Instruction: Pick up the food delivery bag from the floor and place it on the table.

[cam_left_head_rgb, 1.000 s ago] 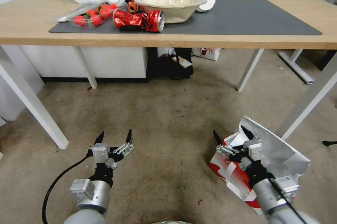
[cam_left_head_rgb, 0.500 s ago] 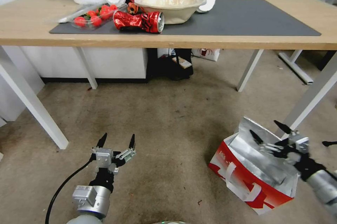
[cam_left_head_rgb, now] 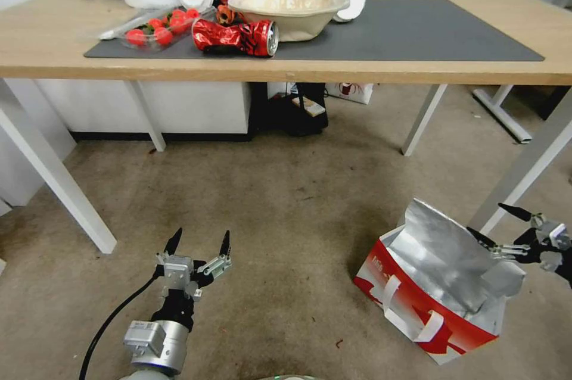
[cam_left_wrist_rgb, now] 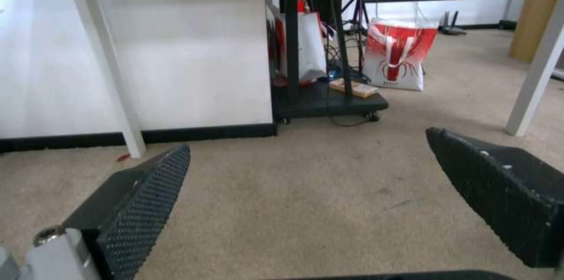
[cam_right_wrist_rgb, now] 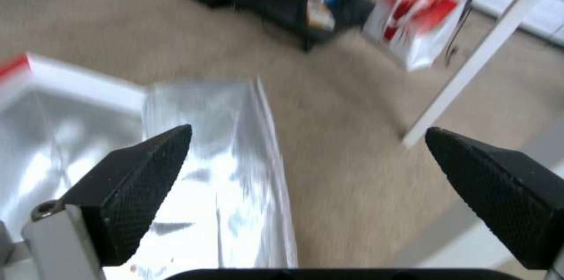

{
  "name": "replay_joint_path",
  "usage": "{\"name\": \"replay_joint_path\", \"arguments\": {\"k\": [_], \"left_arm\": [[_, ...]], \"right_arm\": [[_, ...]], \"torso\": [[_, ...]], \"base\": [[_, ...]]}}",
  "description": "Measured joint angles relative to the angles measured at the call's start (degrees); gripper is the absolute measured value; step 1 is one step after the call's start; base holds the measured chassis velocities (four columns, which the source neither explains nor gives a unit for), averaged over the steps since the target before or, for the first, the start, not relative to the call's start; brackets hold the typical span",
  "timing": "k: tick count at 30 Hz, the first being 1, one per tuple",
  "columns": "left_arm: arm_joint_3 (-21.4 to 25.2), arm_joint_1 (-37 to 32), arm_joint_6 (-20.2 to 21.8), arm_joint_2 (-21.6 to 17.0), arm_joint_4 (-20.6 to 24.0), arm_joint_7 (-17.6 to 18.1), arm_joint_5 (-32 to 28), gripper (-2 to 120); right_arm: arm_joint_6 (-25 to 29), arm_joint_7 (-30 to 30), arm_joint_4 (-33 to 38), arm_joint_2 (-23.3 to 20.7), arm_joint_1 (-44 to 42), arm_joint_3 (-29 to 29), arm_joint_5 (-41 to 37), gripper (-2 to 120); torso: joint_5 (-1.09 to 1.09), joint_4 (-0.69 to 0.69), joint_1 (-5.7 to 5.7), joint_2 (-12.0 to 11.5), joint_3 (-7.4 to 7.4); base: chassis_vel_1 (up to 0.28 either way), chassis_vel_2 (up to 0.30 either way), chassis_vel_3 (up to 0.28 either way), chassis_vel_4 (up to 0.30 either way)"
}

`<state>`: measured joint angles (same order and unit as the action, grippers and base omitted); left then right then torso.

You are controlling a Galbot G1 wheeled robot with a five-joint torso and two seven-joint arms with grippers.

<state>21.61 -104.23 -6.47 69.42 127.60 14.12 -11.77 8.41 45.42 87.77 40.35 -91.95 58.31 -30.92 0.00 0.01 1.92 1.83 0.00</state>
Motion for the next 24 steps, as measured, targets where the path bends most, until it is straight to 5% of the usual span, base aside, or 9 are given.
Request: {"name": "replay_joint_path", "arguments": {"k": [7,24], "left_arm": [[-0.91,0.9,0.6,-0.18,-1.47,0.13,0.66,100],[-0.49,1.33,0.7,0.39,-2.35,1.28,0.26,100]], "right_arm": [[2.12,4.06,-9.76,-2.38,2.48,-4.28,0.47,100],[0.02,5.77,-14.78,-3.81,11.56,-14.1,3.38,100]], "torso": [[0.0,-0.03,0.0,0.02,0.0],[-0.01,0.0,0.0,0.05,0.0]], "base": [[0.0,0.0,0.0,0.0],[0.0,0.0,0.0,0.0]]}}
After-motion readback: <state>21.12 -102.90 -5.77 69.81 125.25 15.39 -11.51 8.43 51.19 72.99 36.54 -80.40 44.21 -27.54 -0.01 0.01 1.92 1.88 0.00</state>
